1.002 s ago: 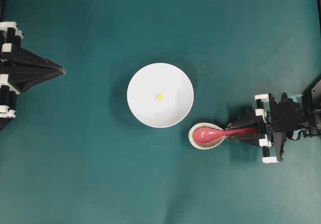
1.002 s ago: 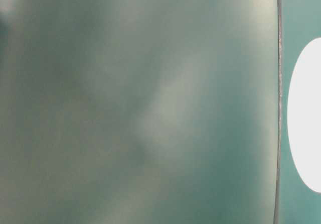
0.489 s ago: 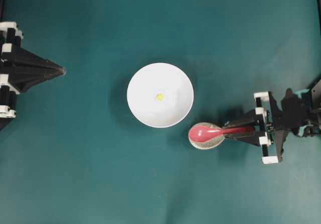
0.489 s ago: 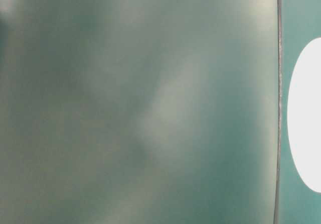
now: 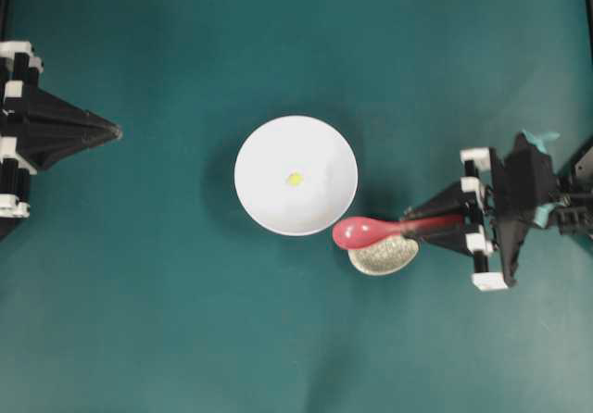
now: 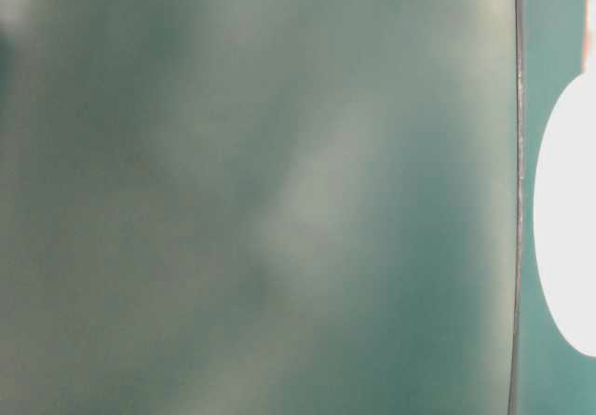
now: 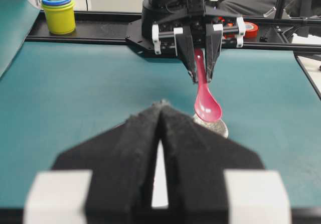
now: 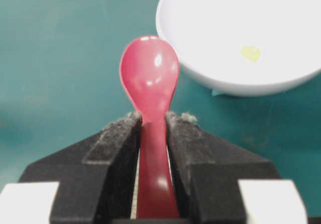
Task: Scoop the yellow hexagonal prism block from the bowl with a spoon using the right arm.
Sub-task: 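Lift the spoon out of the rest and carry it over the bowl, then lower the spoon into the bowl and push it under the yellow block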
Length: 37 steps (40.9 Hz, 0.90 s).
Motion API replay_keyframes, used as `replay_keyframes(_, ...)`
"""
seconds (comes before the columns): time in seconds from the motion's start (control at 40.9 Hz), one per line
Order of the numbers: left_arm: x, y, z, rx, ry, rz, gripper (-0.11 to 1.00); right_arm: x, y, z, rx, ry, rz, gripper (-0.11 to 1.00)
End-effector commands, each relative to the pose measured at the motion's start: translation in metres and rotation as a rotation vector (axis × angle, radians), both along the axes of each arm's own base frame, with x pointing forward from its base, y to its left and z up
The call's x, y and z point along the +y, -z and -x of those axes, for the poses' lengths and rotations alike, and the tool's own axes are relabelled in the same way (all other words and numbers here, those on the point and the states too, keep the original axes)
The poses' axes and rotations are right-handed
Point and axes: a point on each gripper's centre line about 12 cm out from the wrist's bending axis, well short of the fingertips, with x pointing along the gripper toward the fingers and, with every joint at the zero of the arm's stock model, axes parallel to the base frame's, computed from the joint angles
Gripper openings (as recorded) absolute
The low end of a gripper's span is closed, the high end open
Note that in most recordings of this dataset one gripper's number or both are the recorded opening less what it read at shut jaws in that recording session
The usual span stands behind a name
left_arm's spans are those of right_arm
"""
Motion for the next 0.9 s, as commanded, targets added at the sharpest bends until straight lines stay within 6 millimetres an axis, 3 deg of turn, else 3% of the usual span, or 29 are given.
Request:
replay_keyframes(0.0,0.0,-0.006,-0.002,-0.014,0.0,-0.009,-0.01,-0.004,-0.021,-0.012,0.015,0.001,-0.016,0.24)
replay_keyframes(0.587,0.0,-0.007,-0.001,-0.012,0.0,-0.008,-0.01,-0.052,-0.08,-0.056,0.193,0.087,-0.117,0.24)
replay_keyframes(0.88,0.0,-0.006,0.0,0.003,0.0,-0.017,-0.01,-0.07,-0.079,-0.074,0.341,0.114,-0.18,0.24)
